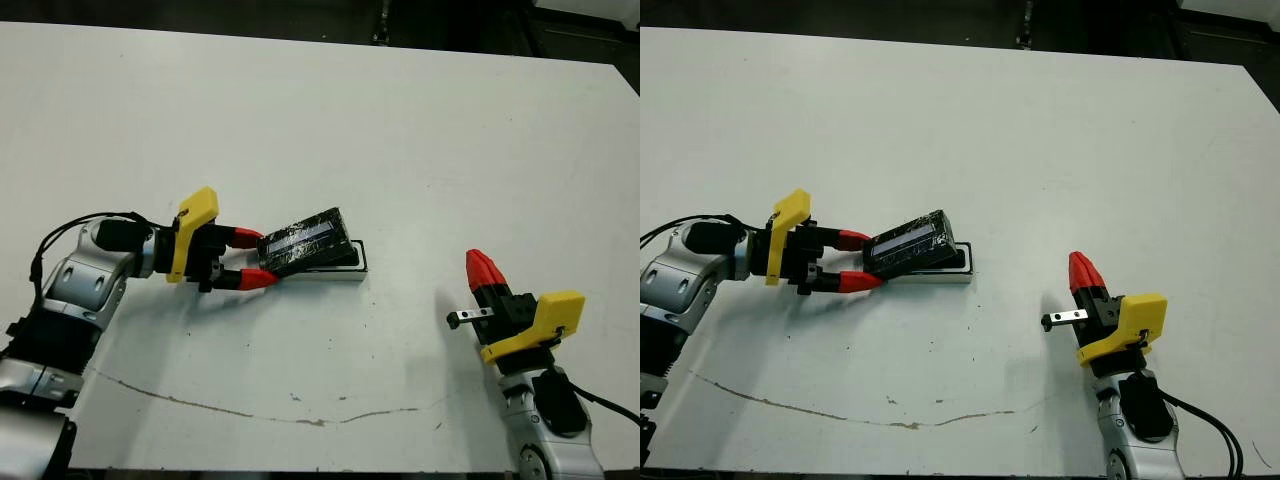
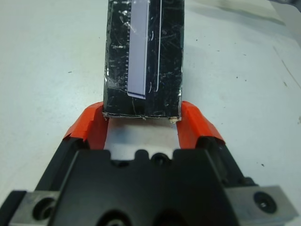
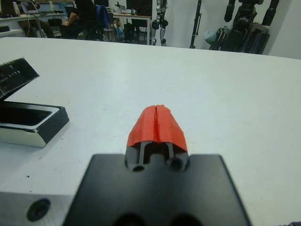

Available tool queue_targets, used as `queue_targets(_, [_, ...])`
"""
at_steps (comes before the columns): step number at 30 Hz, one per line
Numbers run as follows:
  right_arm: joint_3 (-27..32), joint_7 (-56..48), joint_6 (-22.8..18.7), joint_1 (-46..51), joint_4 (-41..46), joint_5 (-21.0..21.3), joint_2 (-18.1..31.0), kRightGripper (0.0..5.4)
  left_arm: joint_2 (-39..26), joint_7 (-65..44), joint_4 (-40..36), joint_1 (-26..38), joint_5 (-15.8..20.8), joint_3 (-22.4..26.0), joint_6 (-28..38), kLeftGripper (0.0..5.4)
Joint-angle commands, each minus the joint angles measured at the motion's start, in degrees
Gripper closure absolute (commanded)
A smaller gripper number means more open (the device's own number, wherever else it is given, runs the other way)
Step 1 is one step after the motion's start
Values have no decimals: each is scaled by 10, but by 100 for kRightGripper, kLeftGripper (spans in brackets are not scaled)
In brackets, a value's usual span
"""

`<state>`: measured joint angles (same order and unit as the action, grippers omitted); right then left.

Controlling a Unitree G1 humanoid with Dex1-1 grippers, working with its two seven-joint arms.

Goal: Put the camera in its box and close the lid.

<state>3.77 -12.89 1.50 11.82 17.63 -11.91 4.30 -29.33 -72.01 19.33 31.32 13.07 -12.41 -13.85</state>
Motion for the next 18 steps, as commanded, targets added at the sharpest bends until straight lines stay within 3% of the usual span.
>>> queue_targets(1, [6,2,-7,7,0,-4,6,540,0,6,22,9,-19,-11,-10,223])
queue_targets(12, [4,5,-4,8,-1,-1,3,540,5,-7,34,25,-29,-26,9,223])
queue_targets(18, [5,3,-5,7,-4,-5,2,540,15,-13,33,42,-36,-44,-13,223])
